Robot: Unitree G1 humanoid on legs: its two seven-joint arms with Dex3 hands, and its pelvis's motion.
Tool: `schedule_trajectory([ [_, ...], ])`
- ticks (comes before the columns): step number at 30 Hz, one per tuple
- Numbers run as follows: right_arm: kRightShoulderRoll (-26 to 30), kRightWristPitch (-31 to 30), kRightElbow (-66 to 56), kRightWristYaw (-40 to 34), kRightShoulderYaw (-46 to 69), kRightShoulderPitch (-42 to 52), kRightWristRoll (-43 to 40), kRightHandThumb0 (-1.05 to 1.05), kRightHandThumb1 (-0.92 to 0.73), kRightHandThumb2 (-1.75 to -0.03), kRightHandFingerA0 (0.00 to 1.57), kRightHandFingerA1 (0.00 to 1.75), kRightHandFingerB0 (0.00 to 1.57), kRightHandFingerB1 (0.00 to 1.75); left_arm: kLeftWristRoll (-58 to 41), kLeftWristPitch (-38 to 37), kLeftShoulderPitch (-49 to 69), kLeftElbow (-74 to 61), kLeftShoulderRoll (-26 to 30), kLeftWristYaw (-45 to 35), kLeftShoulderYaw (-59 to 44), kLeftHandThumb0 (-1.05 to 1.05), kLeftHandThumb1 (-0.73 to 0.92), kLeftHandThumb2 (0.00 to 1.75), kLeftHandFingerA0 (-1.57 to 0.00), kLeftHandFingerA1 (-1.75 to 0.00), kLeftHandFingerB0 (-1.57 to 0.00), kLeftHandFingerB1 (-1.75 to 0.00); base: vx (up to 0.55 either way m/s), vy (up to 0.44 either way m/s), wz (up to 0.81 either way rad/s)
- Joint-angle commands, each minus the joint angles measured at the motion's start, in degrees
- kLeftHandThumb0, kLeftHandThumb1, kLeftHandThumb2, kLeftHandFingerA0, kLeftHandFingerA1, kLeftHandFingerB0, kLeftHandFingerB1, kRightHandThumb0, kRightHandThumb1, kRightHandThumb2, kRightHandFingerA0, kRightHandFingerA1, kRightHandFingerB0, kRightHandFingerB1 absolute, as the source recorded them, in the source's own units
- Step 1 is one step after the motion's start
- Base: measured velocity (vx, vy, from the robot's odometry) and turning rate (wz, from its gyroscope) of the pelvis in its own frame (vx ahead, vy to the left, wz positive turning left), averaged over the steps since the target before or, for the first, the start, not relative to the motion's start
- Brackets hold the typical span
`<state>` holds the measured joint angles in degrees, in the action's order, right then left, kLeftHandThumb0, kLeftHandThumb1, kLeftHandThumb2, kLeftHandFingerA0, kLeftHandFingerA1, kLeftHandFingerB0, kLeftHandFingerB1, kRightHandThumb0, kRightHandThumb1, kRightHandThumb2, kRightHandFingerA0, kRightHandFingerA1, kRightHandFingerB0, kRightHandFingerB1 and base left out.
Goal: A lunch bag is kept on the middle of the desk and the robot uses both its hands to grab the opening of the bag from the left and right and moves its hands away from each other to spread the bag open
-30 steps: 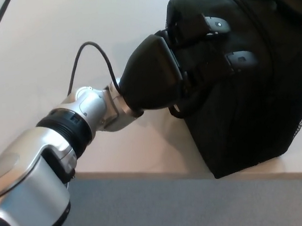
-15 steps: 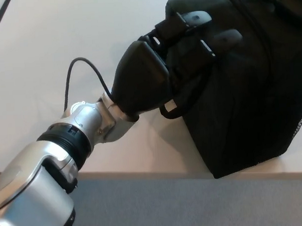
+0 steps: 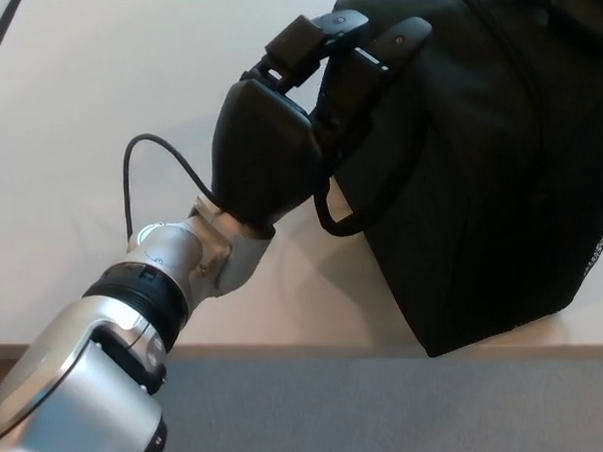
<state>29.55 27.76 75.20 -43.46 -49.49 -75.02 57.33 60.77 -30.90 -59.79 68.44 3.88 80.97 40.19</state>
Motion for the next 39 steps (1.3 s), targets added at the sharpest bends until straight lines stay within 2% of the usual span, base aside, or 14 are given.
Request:
schedule_trajectory([
  [1,-0.89,-0.53,0.20,3.36,-0.74,-0.27,1.64,-0.42,-0.66,-0.60,0.47,0.36,0.36,0.32,-1.57,0.43,-0.06,-0.57,-1.70,-0.81,0.18,-0.03,0.59,0.58,-0.50,-0.42,-0.23,-0.33,0.00,0.000,0.00],
  [13,-0.74,1.04,0.32,2.67,-0.02,0.36,1.41,-0.39,-0.59,-0.58,0.50,0.38,0.39,0.33,-1.32,0.19,-1.41,-1.48,-3.04,-0.81,1.04,-0.08,0.53,0.57,-0.48,-0.36,-0.33,-0.34,0.00,0.000,0.00],
  [18,-1.15,1.03,0.50,1.20,0.00,0.72,1.64,-0.39,-0.56,-0.57,0.50,0.39,0.39,0.33,0.06,1.80,-2.15,-1.60,-3.35,0.27,2.66,0.04,0.54,0.59,-0.45,-0.36,-0.36,-0.34,0.00,0.000,0.00],
  [24,-1.29,-1.28,0.35,0.48,-1.02,0.67,2.97,-0.42,-0.58,-0.57,0.51,0.38,0.40,0.33,-0.97,1.24,-1.66,-1.29,-3.06,-0.61,2.97,0.00,0.54,0.56,-0.60,-0.39,-0.54,-0.37,0.00,0.000,0.00],
  [25,-1.32,-1.59,0.42,2.07,-0.84,0.66,2.62,-0.43,-0.61,-0.59,0.47,0.36,0.38,0.32,-1.61,1.05,-1.19,-1.30,-2.89,-2.17,2.65,-0.15,0.57,0.57,-0.73,-0.58,-0.68,-0.40,0.00,0.000,0.00],
  [28,-1.20,-1.19,0.45,2.37,-0.66,0.76,2.21,-0.43,-0.60,-0.58,0.48,0.37,0.39,0.33,-2.16,1.31,-0.58,-1.68,-2.80,-3.00,2.26,-0.25,0.54,0.57,-0.81,-0.65,-0.86,-0.49,0.00,0.000,0.00],
  [29,-1.12,-1.36,0.40,2.87,-0.61,0.71,2.14,-0.43,-0.62,-0.59,0.47,0.36,0.38,0.32,-2.28,2.02,-0.21,-2.13,-2.57,-4.52,2.19,-0.28,0.55,0.57,-0.93,-0.83,-1.00,-0.59,0.00,0.000,0.00],
  [30,-1.08,-1.43,0.37,3.09,-0.59,0.69,2.11,-0.43,-0.62,-0.59,0.47,0.36,0.38,0.32,-2.33,2.33,-0.03,-2.35,-2.46,-5.21,2.15,-0.28,0.55,0.57,-0.93,-0.83,-1.00,-0.59,0.00,0.000,0.00],
  [31,-0.93,-1.00,0.44,2.47,-0.38,0.57,1.92,-0.42,-0.60,-0.58,0.50,0.38,0.40,0.33,-1.98,1.90,-0.10,-2.14,-2.20,-5.40,2.54,-0.22,0.59,0.62,-0.94,-1.42,-1.01,-1.11,0.00,0.000,0.00],
  [32,-0.86,-0.82,0.47,2.21,-0.28,0.51,1.84,-0.42,-0.60,-0.58,0.50,0.38,0.40,0.33,-1.84,1.72,-0.12,-2.09,-2.07,-5.52,2.71,-0.22,0.59,0.62,-0.94,-1.42,-1.01,-1.11,0.00,0.000,0.00],
  [33,-0.86,-0.61,0.51,1.66,-0.01,0.57,1.59,-0.40,-0.59,-0.57,0.51,0.38,0.42,0.33,-1.28,2.22,-0.08,-1.83,-2.11,-5.23,3.22,-0.22,0.60,0.65,-0.85,-1.67,-0.79,-1.53,0.00,0.000,0.00],
  [34,-1.01,-0.38,0.56,0.59,0.23,0.78,1.41,-0.40,-0.56,-0.57,0.54,0.39,0.44,0.34,-1.17,2.37,0.24,-1.82,-2.11,-5.55,3.48,-0.22,0.57,0.65,-0.84,-1.67,-0.84,-1.40,0.00,0.000,0.00],
  [35,-1.09,-0.18,0.59,0.66,0.43,0.82,1.26,-0.41,-0.57,-0.57,0.52,0.38,0.42,0.34,-1.32,2.12,0.43,-1.85,-2.10,-6.04,3.57,-0.22,0.55,0.67,-0.83,-1.69,-0.77,-1.54,0.00,0.000,0.00],
  [39,-1.21,0.06,0.68,2.98,1.08,0.70,0.81,-0.41,-0.60,-0.59,0.48,0.37,0.38,0.33,-1.40,1.73,0.88,-2.02,-2.03,-7.11,4.14,-0.22,0.58,0.65,-0.83,-1.68,-0.75,-1.56,0.00,0.000,0.00],
])
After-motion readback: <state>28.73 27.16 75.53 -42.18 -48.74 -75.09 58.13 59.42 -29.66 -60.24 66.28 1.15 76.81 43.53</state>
